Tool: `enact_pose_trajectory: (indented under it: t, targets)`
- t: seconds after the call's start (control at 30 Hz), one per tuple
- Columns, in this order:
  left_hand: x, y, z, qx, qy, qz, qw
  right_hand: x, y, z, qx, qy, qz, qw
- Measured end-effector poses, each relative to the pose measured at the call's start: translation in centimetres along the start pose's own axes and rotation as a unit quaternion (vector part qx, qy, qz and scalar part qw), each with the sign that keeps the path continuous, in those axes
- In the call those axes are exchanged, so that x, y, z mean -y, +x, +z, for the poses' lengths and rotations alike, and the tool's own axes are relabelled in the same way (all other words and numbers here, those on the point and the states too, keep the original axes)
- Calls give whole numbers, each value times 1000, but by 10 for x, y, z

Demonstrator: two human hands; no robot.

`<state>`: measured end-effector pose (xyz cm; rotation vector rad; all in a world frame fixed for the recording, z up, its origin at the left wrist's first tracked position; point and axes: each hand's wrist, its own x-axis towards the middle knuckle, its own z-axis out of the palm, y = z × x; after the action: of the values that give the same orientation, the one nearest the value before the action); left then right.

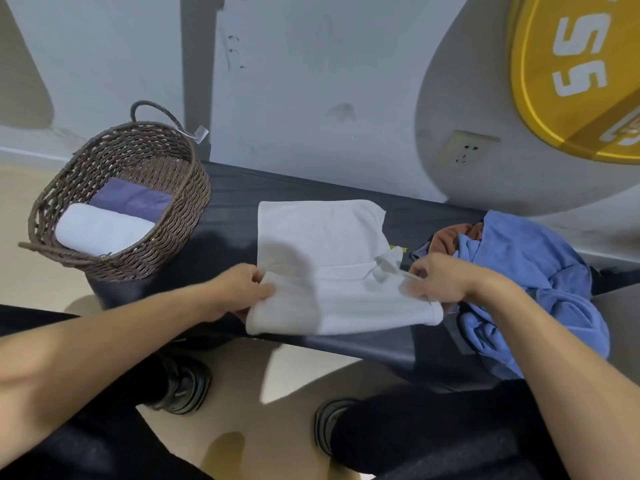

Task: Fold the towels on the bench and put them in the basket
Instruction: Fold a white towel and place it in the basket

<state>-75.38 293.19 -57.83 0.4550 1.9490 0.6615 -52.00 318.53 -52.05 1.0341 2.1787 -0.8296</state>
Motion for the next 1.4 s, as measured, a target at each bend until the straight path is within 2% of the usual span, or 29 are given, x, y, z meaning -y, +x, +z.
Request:
enact_pose_trajectory:
  t: [0.1,0.17,0.2,0.27,0.33,0.43,0.53,0.63,0.73,0.83,0.97,1.1,1.3,1.4]
  targets:
    - [14,-6,23,-15,-64,-16,998,5,4,11,84,17,99,991]
    - [18,-6,29,-19,-64,-3,998,12,9,11,46,-74,128,988]
    - [18,-6,29,-14,-68,5,998,17,13,11,-10,-128,113,985]
    - [17,-7,28,1,-82,2,997,30,18,12,-146,-147,31,978]
    - [17,-8,25,12,-82,-16,996,50,21,19,-207,-66,-83,973]
    - [21,-9,23,10,-70,-32,997,84,22,45,-173,-5,-223,959]
    - [23,-10,23,7,-63,-32,997,110,38,74,-132,-15,-269,954]
    - [23,-7,22,2,-63,-54,997,138,59,85,-70,-26,-209,975]
    - [26,-5,18,20,-136,-88,987,156,76,80,-6,-74,-182,981]
    - [30,-9,14,58,-122,-62,989,167,85,55,33,-89,-177,980]
    - [37,-15,13,73,-27,-17,997,178,109,12,-56,-9,-167,984]
    - [45,-16,11,49,-26,-5,998,191,138,1,-146,23,-164,975]
    - [51,-19,4,26,7,20,999,196,155,36,-88,131,-110,981]
    - [46,-20,-6,33,59,26,997,198,160,30,-86,75,-96,989]
